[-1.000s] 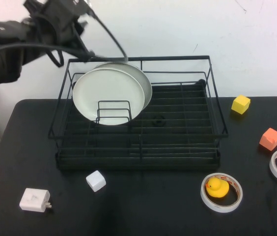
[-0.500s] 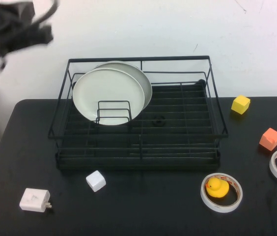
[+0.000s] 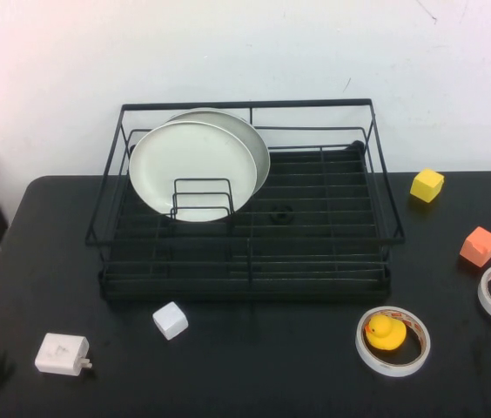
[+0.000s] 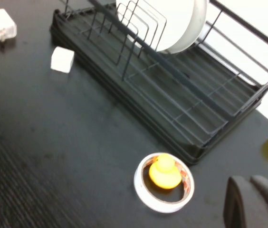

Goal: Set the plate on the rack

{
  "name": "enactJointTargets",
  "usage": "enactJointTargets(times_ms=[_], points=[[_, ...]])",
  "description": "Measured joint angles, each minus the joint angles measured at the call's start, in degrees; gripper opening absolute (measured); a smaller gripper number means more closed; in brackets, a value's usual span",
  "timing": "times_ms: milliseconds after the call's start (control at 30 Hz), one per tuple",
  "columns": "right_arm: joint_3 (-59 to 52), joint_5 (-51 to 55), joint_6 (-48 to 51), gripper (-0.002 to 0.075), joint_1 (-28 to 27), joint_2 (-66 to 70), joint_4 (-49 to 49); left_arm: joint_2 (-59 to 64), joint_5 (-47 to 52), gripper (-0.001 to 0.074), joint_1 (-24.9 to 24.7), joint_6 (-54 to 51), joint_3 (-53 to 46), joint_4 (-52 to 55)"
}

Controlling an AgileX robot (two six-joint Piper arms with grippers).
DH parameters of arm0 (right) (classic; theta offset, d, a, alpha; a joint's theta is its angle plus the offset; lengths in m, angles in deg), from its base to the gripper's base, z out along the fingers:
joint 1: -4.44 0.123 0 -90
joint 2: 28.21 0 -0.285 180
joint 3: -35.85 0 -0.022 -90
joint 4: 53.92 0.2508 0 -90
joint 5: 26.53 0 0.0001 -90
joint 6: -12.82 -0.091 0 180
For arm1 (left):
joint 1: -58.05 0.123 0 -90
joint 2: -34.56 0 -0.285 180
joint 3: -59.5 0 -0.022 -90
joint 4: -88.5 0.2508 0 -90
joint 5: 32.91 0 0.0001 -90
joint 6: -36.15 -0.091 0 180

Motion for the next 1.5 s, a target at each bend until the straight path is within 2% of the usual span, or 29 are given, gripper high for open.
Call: enactJointTargets(times_ms=[233, 900, 1033, 1367, 1500], points=[[0.0, -0.6, -0.2, -0.0002, 0.0, 0.0, 1.1, -7.5, 0.3, -0.0001, 0.0, -0.5, -6.0, 0.1], [0.0, 0.2, -0.2, -0.0002, 0.0, 0.0, 1.4, -8.4, 0.9, -0.0001, 0.0, -0.6, -6.3, 0.2], [0.0, 0.2, -0.2, -0.0002, 0.0, 0.0, 1.4, -9.2, -1.5, -0.0001, 0.1, -0.6, -6.4, 0.2], [0.0, 0.3, -0.2, -0.0002, 0.0, 0.0, 1.4, -28.4, -4.9, -0.0001, 5.6, -5.5, -14.5, 0.1], [0.0, 0.5, -0.2, -0.0002, 0.0, 0.0, 1.6, -30.0, -6.3, -0.0001, 6.1, -6.3, -19.0, 0.1]])
